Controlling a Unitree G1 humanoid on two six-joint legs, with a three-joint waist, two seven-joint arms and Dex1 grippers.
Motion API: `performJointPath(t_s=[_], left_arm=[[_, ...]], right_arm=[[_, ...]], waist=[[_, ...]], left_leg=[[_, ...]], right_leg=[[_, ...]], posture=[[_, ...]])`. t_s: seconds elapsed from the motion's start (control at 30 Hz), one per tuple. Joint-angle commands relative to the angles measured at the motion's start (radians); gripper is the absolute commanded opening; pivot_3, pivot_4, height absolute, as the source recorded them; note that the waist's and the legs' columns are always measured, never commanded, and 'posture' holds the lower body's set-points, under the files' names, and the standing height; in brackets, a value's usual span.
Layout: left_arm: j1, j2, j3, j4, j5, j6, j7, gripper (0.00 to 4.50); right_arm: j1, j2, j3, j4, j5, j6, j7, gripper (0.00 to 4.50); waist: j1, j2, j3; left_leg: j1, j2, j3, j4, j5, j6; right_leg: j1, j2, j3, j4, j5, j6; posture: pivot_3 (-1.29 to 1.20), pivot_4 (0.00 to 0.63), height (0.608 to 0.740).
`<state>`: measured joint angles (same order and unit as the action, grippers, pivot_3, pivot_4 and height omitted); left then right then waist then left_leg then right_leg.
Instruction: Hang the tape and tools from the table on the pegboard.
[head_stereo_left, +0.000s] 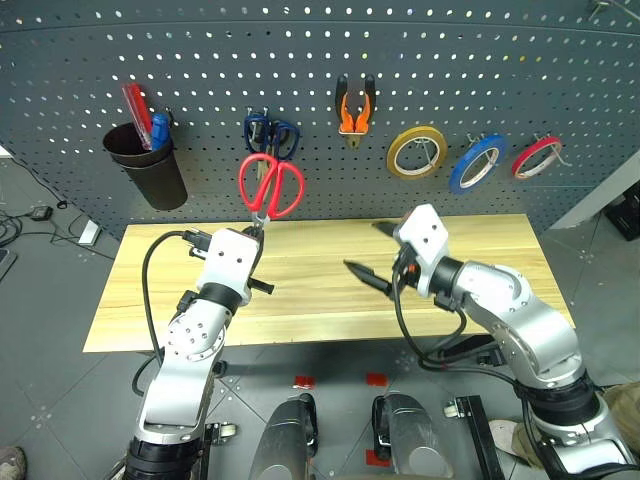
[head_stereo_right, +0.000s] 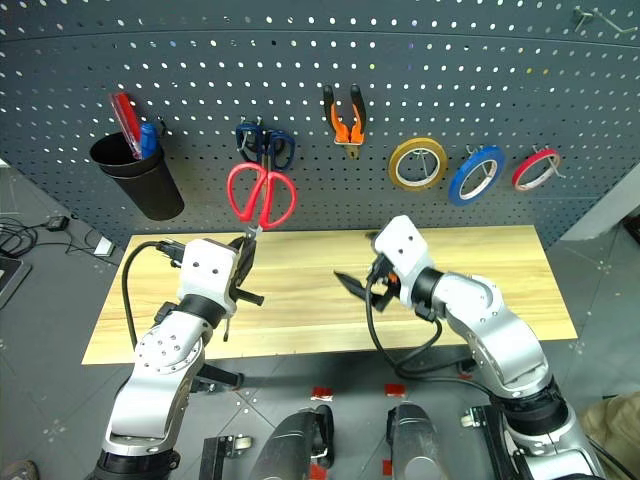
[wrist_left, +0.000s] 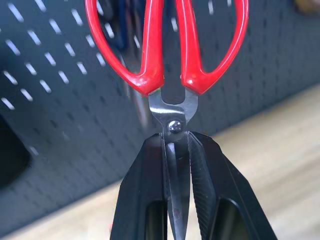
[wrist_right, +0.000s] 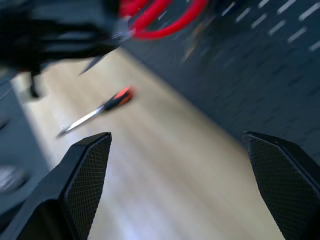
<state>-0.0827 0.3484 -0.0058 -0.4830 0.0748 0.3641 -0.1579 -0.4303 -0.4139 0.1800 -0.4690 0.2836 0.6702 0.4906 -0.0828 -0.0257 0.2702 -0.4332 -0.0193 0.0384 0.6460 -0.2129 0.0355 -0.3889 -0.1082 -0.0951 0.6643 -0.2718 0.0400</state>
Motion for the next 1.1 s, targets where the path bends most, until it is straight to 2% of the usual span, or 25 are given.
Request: performJointPath(t_s=[0.03,0.4,0.6,0.77,0.87,0.93,1.1], left_arm=[[-0.024,0.002,0.032,-0.054,0.02,-0.051,0.015,0.34],[-0.196,0.032,0.045,0.174,0.023,-0.069,-0.024,0.34],[-0.233,0.04,0.01,0.294,0.03,-0.047,-0.059,0.34],[-0.236,0.015,0.009,0.326,0.006,-0.017,-0.064,1.99],[-0.195,0.003,0.029,0.323,-0.003,0.052,-0.06,2.92],[-0.157,-0.023,0.076,0.31,-0.063,0.136,-0.07,3.54],[-0.131,-0.053,0.241,0.314,-0.2,0.346,-0.062,3.54]], right_arm=[[-0.034,0.015,-0.04,0.012,-0.015,-0.038,-0.023,4.5],[-0.106,0.066,-0.046,0.045,-0.008,-0.03,-0.026,4.5],[-0.135,0.082,-0.06,0.052,0.0,-0.016,-0.024,4.5],[-0.126,0.092,-0.056,0.049,-0.004,-0.006,-0.026,4.5],[-0.108,0.093,-0.042,0.037,-0.005,0.014,-0.026,4.5],[-0.097,0.088,-0.017,0.024,-0.012,0.046,-0.025,4.5],[-0.096,0.102,0.06,-0.014,-0.009,0.166,-0.037,4.5]], waist=[[-0.001,0.0,0.0],[-0.004,0.0,0.0],[-0.005,0.0,0.0],[-0.005,0.0,0.0],[-0.006,0.0,0.0],[-0.009,0.0,0.0],[-0.012,0.0,0.0]], left_leg=[[0.0,0.0,0.0,0.0,0.0,0.0],[0.0,0.0,0.001,0.0,0.0,0.0],[0.0,0.0,0.001,0.0,0.002,-0.003],[0.0,0.0,0.001,0.0,0.002,-0.003],[0.0,0.0,0.002,0.0,0.002,-0.003],[0.0,0.0,0.002,0.0,0.002,-0.003],[0.0,0.001,0.001,0.001,0.002,-0.003]], right_leg=[[0.0,0.0,0.0,0.0,0.0,0.0],[0.0,0.001,0.001,0.001,0.0,0.0],[0.0,0.001,0.001,0.001,0.0,0.0],[0.0,0.001,0.001,0.001,0.0,0.0],[0.0,0.001,0.001,0.001,0.0,0.0],[-0.001,0.001,0.001,0.001,0.0,0.0],[-0.001,0.001,0.001,0.002,0.0,0.0]], posture=[[-0.27,0.2,0.74],[-0.28,0.203,0.74],[-0.28,0.206,0.74],[-0.29,0.206,0.74],[-0.29,0.208,0.74],[-0.28,0.213,0.74],[-0.27,0.236,0.74]])
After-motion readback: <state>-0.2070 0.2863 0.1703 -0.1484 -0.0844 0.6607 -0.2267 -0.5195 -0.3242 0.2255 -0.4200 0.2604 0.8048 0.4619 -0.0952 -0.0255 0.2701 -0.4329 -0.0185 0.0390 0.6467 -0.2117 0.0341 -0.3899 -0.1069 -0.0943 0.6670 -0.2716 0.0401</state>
